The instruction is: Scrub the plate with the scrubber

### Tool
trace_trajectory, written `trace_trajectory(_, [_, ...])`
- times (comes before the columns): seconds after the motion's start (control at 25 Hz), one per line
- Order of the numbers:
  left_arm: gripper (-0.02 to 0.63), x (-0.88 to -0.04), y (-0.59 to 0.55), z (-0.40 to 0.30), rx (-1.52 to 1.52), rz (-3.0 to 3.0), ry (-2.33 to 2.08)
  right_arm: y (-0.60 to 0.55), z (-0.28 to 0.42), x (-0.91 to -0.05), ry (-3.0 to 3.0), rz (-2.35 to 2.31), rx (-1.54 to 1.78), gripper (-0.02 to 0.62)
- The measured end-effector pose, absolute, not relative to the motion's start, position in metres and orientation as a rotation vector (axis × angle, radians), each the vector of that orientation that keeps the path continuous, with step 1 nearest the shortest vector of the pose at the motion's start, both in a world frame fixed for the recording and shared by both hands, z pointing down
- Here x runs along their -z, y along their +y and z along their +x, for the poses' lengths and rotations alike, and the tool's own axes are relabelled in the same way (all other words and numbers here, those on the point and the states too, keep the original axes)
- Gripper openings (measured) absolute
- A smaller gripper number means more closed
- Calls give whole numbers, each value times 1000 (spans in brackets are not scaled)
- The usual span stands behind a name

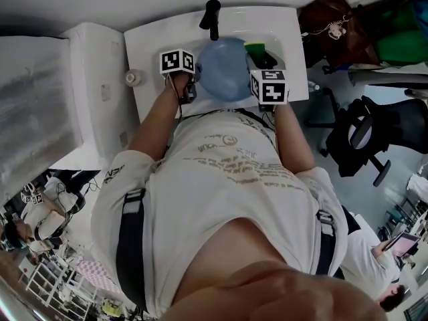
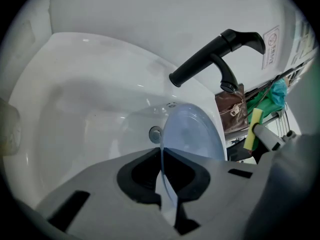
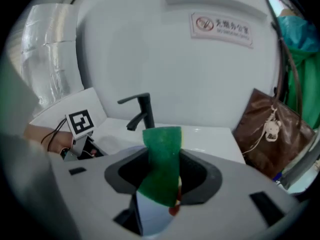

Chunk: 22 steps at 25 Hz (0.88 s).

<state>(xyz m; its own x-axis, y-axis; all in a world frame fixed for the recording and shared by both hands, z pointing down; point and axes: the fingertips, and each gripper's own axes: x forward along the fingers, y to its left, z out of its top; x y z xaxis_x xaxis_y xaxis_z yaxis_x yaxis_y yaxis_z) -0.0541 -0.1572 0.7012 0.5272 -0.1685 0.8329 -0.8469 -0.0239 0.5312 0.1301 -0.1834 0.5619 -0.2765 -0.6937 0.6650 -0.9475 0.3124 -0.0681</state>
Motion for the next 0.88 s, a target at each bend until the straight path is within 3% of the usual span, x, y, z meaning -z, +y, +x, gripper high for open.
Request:
trace_trajectory(0.28, [32,-697,-156,-50,-665,1546,-923,-205,103,-626,-1910,1180,-733,181])
trace_trajectory(0.88, [32,-675,-154,-52,-579,1603,-911,-204,94,-681,-1718,1149,-986,181])
